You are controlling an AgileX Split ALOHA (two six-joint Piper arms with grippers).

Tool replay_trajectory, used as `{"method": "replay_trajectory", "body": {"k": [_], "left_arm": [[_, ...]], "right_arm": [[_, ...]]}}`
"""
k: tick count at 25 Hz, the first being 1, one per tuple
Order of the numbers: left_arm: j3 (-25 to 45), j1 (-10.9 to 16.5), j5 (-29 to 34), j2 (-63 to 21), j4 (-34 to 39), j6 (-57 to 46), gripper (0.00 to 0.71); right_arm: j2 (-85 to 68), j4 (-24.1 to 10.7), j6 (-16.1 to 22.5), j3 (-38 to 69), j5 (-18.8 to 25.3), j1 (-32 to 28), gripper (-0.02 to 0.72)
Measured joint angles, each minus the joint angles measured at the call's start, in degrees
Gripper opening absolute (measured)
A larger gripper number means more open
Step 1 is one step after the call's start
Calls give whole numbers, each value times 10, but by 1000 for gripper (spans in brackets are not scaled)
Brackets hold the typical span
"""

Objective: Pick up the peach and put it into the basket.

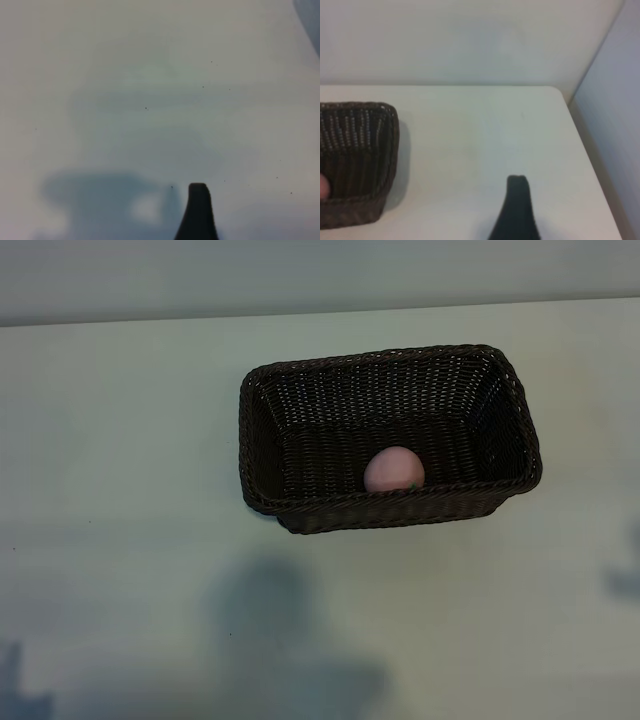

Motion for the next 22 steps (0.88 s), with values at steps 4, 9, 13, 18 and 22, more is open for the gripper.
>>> {"method": "replay_trajectory", "body": {"k": [4,9,13,18,22], "left_arm": [[0,0,0,0,0,0,592],[0,0,0,0,0,0,592],[0,0,0,0,0,0,592],[0,0,0,0,0,0,592],[0,0,0,0,0,0,592]], "right_arm": [[-21,2,0,17,0,0,562],[-39,4,1,45,0,0,562],[-42,7,2,56,4,0,562],[-48,11,4,57,5,0,562],[-64,15,11,57,8,4,562]]}}
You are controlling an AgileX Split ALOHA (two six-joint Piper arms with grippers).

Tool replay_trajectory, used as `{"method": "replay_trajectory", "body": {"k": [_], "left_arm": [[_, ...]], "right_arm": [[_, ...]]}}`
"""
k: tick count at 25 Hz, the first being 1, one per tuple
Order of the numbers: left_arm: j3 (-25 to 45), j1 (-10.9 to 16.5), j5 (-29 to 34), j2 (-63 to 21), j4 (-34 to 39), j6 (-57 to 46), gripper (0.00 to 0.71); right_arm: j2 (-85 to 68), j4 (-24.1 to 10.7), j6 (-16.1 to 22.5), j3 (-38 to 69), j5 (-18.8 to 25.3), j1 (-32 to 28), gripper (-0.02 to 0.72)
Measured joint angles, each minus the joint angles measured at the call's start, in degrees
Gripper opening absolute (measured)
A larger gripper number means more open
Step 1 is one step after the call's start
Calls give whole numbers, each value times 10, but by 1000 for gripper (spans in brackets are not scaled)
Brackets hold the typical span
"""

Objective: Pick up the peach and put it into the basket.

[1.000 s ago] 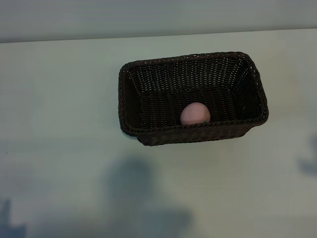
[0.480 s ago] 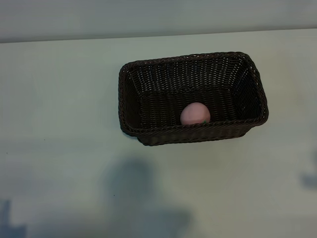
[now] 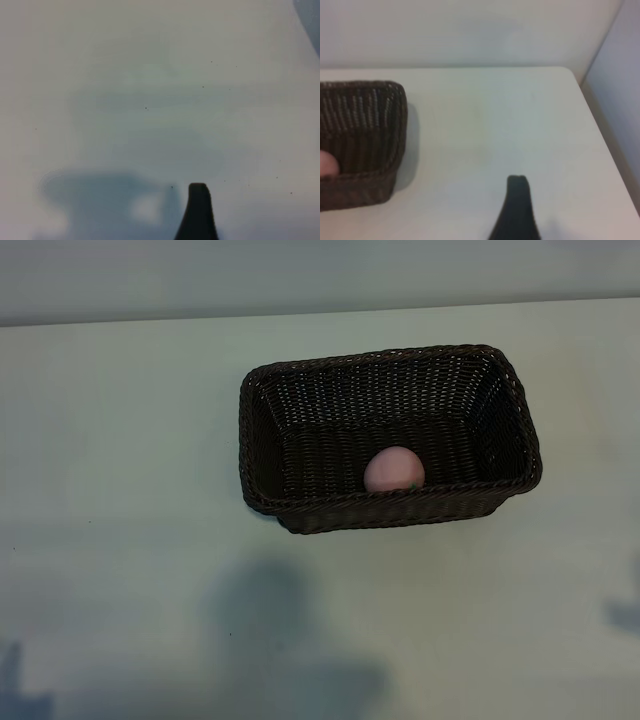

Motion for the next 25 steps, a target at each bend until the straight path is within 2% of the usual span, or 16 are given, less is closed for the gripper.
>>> {"method": "replay_trajectory", "body": {"k": [8,14,18,21,25], "left_arm": [[0,0,0,0,0,0,592],[0,0,0,0,0,0,592],[0,0,0,0,0,0,592],[0,0,0,0,0,0,592],[0,0,0,0,0,0,592]], "right_arm": [[-4,3,3,0,36,6,562],[-64,2,4,1,27,8,562],[-94,0,11,4,22,31,562],[-94,-1,29,15,32,53,562],[-94,-1,34,35,43,75,562]]}}
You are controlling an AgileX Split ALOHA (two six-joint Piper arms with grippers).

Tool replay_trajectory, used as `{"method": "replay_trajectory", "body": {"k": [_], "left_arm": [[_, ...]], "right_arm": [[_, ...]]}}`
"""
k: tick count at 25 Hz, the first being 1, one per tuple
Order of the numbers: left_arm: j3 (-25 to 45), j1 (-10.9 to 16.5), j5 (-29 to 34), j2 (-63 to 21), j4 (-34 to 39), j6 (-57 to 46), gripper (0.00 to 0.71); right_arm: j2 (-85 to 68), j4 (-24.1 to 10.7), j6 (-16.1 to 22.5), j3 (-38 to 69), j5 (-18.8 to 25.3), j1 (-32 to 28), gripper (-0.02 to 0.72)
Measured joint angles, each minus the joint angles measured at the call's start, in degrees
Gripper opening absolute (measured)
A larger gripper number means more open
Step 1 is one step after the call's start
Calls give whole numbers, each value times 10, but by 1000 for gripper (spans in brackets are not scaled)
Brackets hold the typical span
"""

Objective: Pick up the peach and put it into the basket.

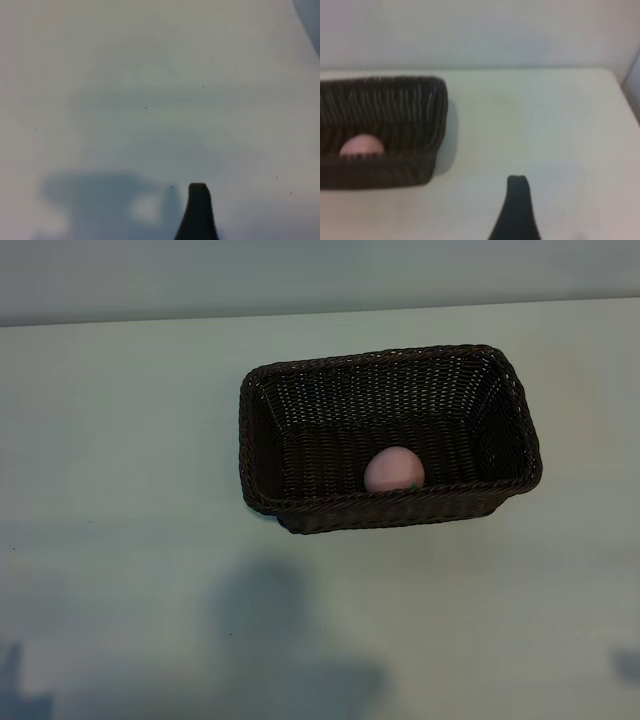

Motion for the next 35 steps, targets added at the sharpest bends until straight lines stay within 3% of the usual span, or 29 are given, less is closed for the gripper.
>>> {"method": "replay_trajectory", "body": {"k": [8,22,30,35], "left_arm": [[0,0,0,0,0,0,592],[0,0,0,0,0,0,592],[0,0,0,0,0,0,592],[0,0,0,0,0,0,592]], "right_arm": [[0,3,-32,11,54,1,561],[0,4,-42,14,58,1,561],[0,3,-42,72,50,1,560],[0,-27,3,78,39,1,560]]}}
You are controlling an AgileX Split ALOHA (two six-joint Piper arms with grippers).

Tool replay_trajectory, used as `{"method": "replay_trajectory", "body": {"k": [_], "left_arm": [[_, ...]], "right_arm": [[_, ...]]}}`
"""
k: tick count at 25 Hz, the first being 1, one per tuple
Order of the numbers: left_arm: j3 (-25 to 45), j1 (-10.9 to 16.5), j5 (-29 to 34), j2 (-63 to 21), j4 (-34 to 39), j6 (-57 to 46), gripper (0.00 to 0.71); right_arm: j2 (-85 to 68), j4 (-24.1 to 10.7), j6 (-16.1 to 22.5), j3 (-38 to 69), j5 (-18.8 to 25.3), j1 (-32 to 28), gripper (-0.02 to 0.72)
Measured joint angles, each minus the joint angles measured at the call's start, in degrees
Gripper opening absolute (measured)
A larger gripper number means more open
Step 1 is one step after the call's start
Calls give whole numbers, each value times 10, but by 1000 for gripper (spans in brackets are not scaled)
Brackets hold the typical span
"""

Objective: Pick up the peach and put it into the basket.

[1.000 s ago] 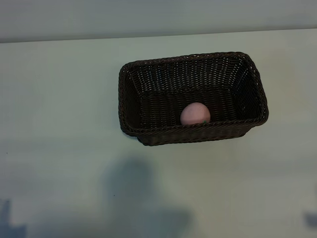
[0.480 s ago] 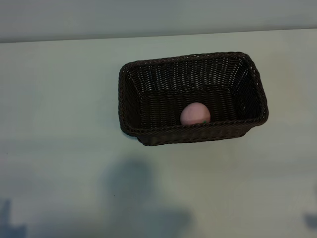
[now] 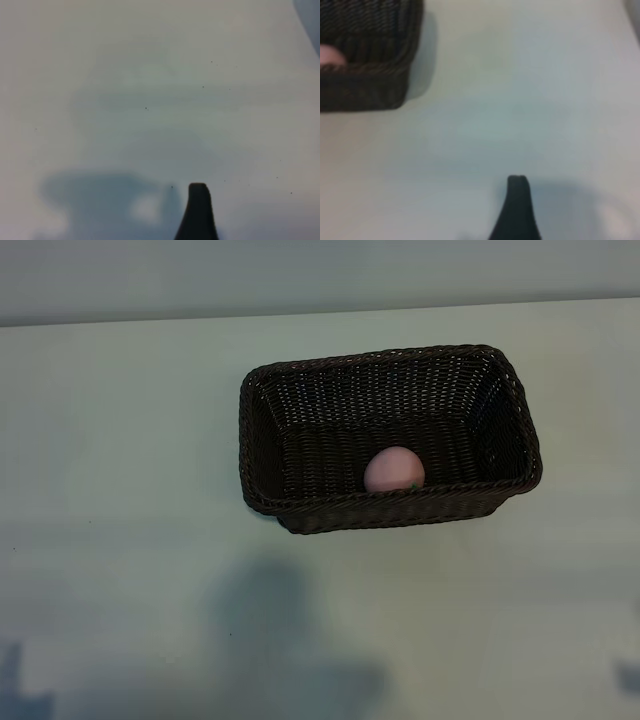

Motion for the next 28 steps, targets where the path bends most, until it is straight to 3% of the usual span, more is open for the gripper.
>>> {"method": "replay_trajectory", "body": {"k": [5,28], "left_arm": [[0,0,0,0,0,0,592],[0,0,0,0,0,0,592]], "right_arm": [[0,-22,31,0,0,0,560],[0,-23,30,0,0,0,560]]}}
